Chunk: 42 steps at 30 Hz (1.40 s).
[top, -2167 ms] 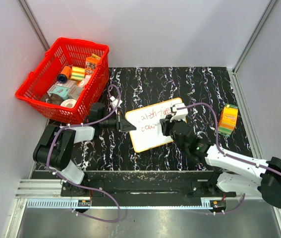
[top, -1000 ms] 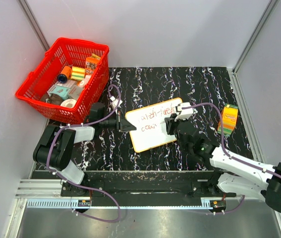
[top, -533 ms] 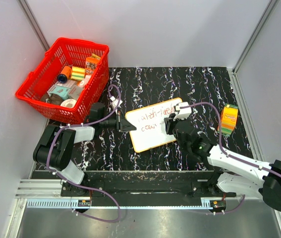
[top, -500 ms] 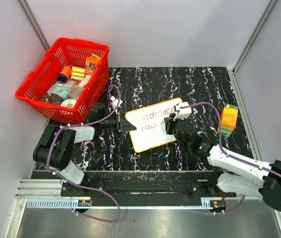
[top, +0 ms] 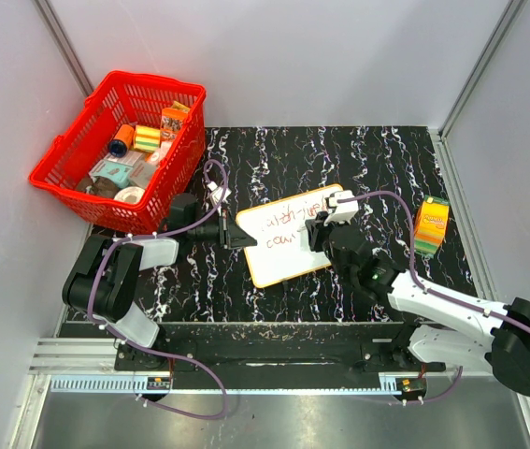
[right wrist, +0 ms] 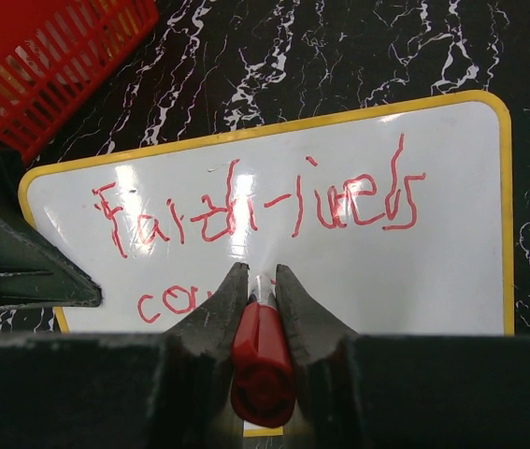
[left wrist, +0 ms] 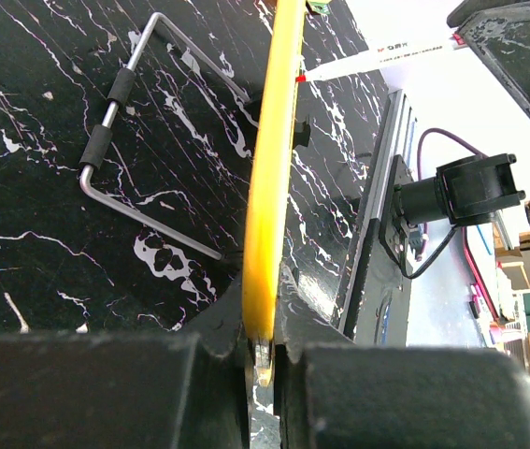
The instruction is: Write a sentence on the whiteboard
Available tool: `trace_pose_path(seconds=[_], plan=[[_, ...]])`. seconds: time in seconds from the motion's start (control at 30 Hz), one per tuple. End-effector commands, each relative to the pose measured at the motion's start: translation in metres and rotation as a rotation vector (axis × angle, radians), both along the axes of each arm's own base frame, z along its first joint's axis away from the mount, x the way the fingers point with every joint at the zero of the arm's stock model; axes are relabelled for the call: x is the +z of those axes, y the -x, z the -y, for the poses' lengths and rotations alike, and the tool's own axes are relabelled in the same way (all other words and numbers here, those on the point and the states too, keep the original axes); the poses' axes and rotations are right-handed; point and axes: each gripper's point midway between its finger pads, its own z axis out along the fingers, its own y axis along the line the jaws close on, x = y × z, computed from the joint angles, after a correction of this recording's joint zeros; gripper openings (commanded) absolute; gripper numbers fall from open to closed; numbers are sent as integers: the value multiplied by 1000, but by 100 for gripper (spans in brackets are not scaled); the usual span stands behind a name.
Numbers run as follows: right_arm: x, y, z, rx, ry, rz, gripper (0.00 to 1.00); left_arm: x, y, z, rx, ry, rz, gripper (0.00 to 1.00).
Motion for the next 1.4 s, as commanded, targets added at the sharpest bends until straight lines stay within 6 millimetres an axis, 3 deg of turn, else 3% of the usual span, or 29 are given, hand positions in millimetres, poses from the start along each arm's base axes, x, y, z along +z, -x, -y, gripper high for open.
trace_pose_path(seconds=[0.0, 0.87, 1.37], plan=[[21, -4, -10, 25, -65, 28, 0, -25, -15, -9, 66, -112, 63, 0], [-2, 10, 6, 14, -40, -33, 0, -26, -15, -8, 66, -117, 65, 0], [28, -2, 10, -45, -63, 47, 0, -26, -14, -8, 63, -116, 65, 0]])
